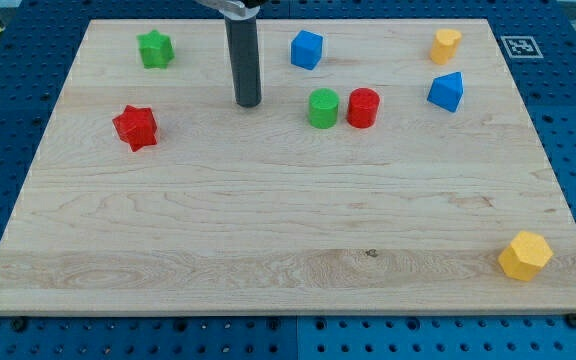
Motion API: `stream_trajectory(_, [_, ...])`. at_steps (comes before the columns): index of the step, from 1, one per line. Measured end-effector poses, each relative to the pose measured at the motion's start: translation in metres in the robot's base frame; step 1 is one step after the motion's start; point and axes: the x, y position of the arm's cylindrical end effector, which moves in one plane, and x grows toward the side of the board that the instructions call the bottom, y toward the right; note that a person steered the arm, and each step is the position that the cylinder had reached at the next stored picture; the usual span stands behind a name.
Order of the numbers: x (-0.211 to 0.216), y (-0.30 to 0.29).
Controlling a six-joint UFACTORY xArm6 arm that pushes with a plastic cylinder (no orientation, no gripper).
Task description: Move the blue triangle towards yellow hexagon
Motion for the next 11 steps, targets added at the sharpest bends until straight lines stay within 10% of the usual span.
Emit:
stream_trajectory(5, [-0.025,0.265])
stream_trajectory(11, [0.031,0.291])
